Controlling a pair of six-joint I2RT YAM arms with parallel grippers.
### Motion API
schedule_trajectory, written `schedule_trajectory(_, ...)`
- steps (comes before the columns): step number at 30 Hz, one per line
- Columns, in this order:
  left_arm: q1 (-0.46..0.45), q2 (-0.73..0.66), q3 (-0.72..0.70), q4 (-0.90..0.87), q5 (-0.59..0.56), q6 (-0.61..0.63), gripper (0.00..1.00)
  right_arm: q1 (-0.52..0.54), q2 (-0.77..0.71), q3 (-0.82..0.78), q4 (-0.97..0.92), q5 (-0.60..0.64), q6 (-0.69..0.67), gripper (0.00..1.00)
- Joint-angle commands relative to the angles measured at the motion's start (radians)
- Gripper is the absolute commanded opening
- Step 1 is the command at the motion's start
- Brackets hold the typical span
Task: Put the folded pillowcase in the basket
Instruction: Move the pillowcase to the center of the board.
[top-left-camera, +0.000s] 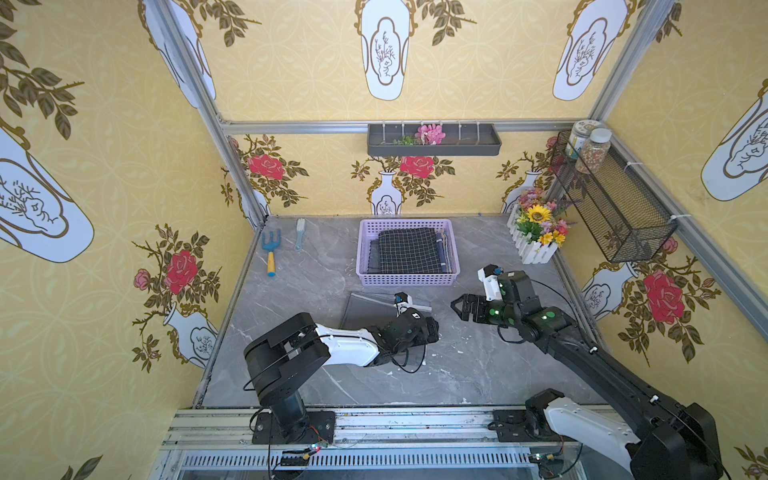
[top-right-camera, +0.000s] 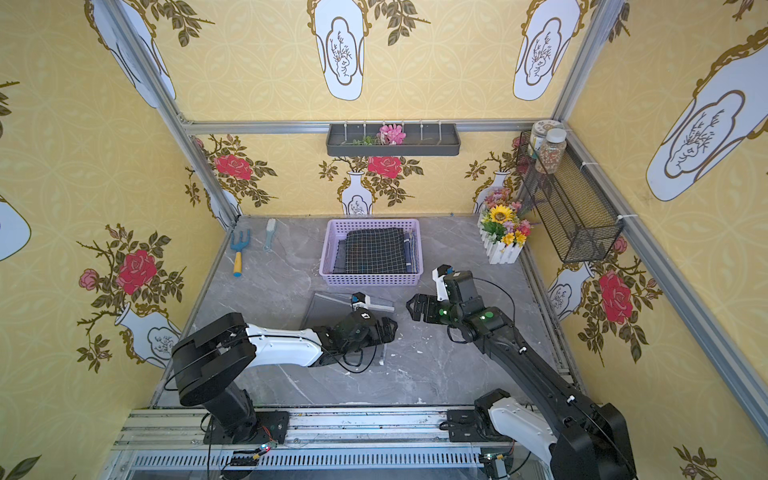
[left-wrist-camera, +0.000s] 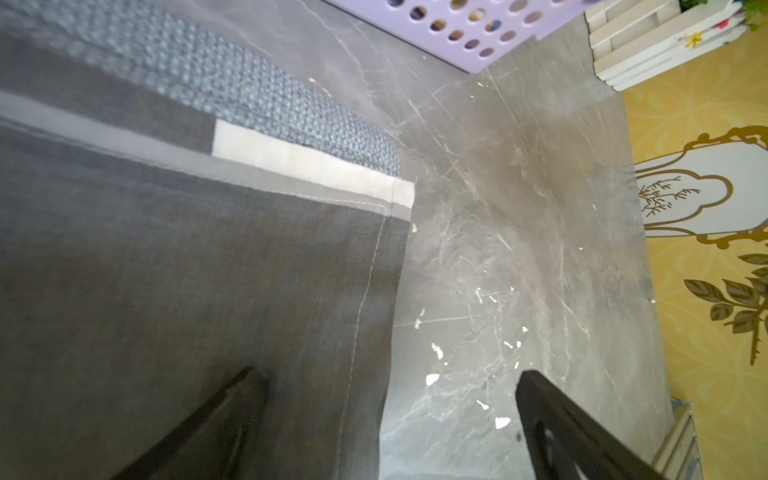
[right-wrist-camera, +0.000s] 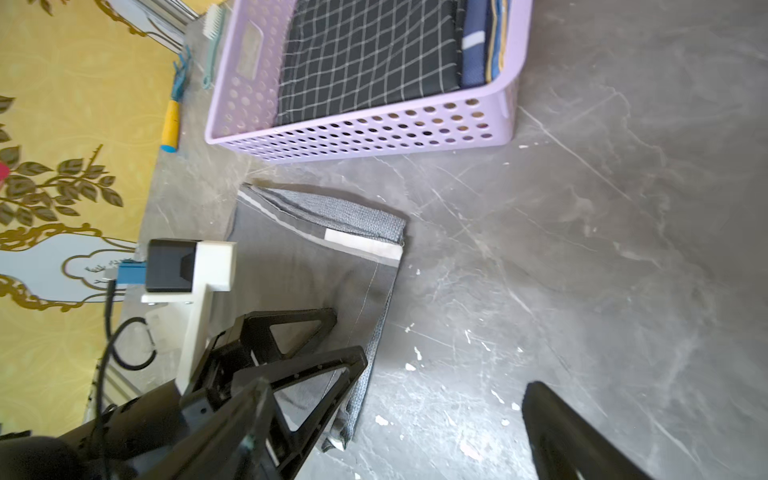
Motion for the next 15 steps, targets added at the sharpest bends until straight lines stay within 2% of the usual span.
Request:
schedule_trajectory(1, -0.015, 0.038, 0.036, 0.035, 0.04, 0.015, 1.0, 0.002, 0.007, -0.014, -0.019, 0.043, 0.008, 0.97)
schedule_trajectory(5, -0.028, 0.046, 0.061, 0.076, 0.033, 0.028, 1.0, 0.003, 0.026, -0.028, -0.012, 0.043, 0.01, 0.97)
schedule_trajectory(9, -0.028, -0.052, -0.019, 0.156, -0.018, 0.031, 1.0, 0.02, 0.043, -0.033, 0.004, 0.043, 0.014, 0.97)
schedule_trajectory(12, -0.027, -0.152, -0.089, 0.171, -0.065, 0.053, 1.0, 0.077, 0.065, -0.037, 0.019, 0.09, 0.023, 0.97)
schedule_trajectory(15, -0.02, -0.234, -0.121, 0.086, -0.121, 0.084, 1.0, 0.158, 0.118, -0.037, 0.044, 0.148, 0.05, 0.97)
